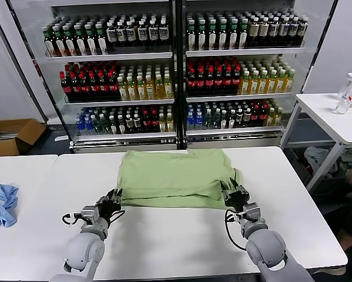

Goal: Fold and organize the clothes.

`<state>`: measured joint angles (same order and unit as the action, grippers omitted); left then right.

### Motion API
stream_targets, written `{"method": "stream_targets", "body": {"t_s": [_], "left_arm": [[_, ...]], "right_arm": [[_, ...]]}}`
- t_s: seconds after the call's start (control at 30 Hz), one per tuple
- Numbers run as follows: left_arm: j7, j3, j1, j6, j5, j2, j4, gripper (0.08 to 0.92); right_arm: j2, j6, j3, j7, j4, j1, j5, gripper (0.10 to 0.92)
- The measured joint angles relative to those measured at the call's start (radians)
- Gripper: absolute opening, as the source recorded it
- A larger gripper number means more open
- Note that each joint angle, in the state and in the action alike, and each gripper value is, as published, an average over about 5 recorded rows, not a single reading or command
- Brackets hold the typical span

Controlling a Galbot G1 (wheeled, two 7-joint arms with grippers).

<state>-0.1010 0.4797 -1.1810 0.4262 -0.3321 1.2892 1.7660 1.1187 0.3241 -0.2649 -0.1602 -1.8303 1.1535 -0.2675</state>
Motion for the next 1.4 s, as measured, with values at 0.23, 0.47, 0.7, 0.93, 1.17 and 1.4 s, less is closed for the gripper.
{"method": "stream_targets", "body": {"t_s": [0.23,0.47,0.7,0.93,1.17,1.4], "left_arm": [[-0.007,-0.005,-0.002,0.014,0.003,-0.004,-0.01,0.667],[-0.003,-0.02,0.013,0.036,-0.001,-0.006,-0.037,0.575],[0.013,-0.019,0.017,0.058,-0.032,-0.013,-0.051,0.375],[0.03,-0.006,0.017,0.079,-0.103,-0.024,-0.054,0.185],[0.037,0.013,-0.002,0.094,-0.178,-0.02,-0.033,0.109],[0.037,0.036,-0.071,0.101,-0.205,-0.004,0.037,0.109]], "right_arm": [[0.011,0.049,-0.032,-0.027,-0.007,0.043,-0.047,0.799],[0.019,0.084,-0.033,-0.045,-0.003,0.065,-0.108,0.671],[0.013,0.089,-0.037,-0.044,-0.007,0.078,-0.146,0.481],[-0.009,0.078,-0.041,-0.031,-0.013,0.09,-0.164,0.282],[-0.042,0.058,-0.054,-0.009,-0.038,0.115,-0.172,0.13],[-0.085,0.037,-0.079,0.008,-0.099,0.18,-0.165,0.124]]}}
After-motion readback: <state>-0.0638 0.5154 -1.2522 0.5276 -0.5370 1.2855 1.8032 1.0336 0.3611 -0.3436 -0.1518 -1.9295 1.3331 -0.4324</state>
